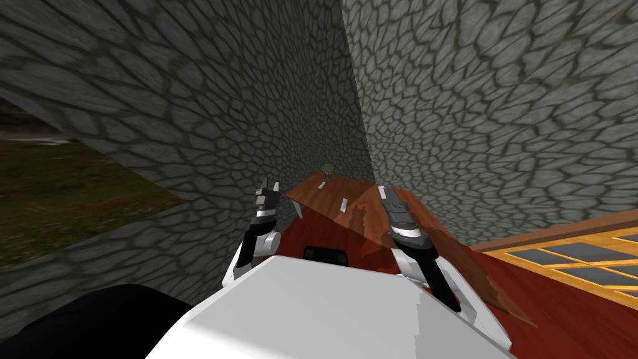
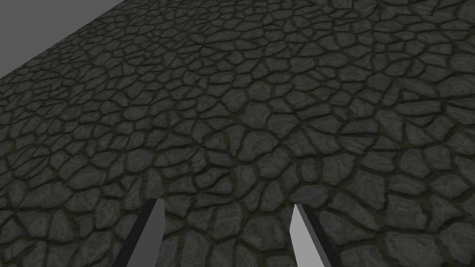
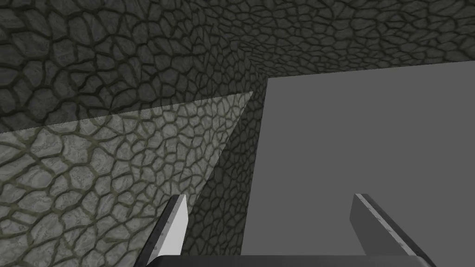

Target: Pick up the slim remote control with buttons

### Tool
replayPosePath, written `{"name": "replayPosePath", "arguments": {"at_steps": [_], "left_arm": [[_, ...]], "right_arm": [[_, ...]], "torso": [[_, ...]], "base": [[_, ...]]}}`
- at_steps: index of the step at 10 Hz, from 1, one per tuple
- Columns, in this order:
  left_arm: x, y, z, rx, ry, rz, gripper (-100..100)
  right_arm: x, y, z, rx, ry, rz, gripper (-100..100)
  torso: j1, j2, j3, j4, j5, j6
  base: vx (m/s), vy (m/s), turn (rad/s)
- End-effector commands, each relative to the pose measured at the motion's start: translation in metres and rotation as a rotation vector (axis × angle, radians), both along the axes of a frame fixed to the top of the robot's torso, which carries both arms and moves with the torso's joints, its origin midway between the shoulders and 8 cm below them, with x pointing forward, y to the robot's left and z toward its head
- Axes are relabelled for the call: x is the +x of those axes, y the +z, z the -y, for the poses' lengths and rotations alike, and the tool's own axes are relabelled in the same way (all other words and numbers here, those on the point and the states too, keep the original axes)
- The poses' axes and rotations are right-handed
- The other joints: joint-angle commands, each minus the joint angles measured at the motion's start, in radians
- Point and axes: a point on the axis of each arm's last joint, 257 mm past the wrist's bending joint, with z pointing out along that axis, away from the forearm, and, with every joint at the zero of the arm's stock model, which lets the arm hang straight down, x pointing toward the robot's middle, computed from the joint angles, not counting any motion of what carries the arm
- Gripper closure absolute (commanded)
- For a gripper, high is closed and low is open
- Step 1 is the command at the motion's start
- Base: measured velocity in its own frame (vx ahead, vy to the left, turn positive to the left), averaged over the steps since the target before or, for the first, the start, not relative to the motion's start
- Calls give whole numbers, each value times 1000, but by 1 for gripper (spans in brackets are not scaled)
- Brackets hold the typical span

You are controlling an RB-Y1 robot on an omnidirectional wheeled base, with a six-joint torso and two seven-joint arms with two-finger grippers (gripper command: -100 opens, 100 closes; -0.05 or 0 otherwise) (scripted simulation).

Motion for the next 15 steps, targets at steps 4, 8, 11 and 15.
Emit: {"name": "replayPosePath", "arguments": {"at_steps": [4,8,11,15], "left_arm": [[0,0,0,0,0,0,0],[0,0,0,0,0,0,0],[0,0,0,0,0,0,0],[0,0,0,0,0,0,0]], "right_arm": [[5,-29,-13,-195,-37,-25,-100],[11,-71,-22,-431,-66,-53,-100],[13,-98,-26,-572,-76,-67,-100],[14,-146,-22,-793,-77,-89,-100]], "torso": [[0,0,0,0,0,1],[0,0,0,0,0,0],[0,-1,0,0,0,0],[-1,-1,0,0,0,1]], "base": [[-12,0,106],[-11,0,199],[-7,-1,127],[-7,-3,176]]}}
